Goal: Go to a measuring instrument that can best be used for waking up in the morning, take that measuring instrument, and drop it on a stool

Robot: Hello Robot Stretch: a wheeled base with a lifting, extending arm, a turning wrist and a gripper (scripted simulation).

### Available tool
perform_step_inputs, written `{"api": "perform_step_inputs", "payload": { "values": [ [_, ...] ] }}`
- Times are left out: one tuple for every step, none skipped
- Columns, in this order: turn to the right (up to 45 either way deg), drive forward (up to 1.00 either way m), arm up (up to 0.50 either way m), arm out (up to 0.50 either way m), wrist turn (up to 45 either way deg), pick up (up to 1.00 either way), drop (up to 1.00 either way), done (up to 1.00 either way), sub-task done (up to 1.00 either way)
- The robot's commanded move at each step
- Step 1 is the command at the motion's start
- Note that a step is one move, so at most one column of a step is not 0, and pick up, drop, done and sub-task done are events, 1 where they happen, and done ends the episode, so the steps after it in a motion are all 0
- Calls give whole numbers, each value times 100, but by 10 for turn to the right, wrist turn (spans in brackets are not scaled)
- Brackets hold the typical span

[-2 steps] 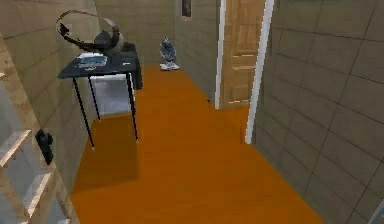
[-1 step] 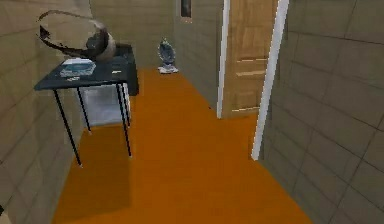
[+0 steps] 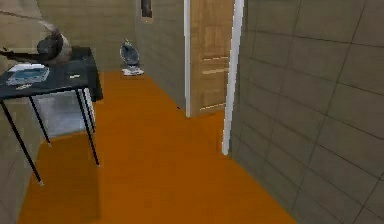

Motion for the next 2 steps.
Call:
{"api": "perform_step_inputs", "payload": {
  "values": [
    [0,100,0,0,0,0,0,0,0],
    [0,85,0,0,0,0,0,0,0]
  ]
}}
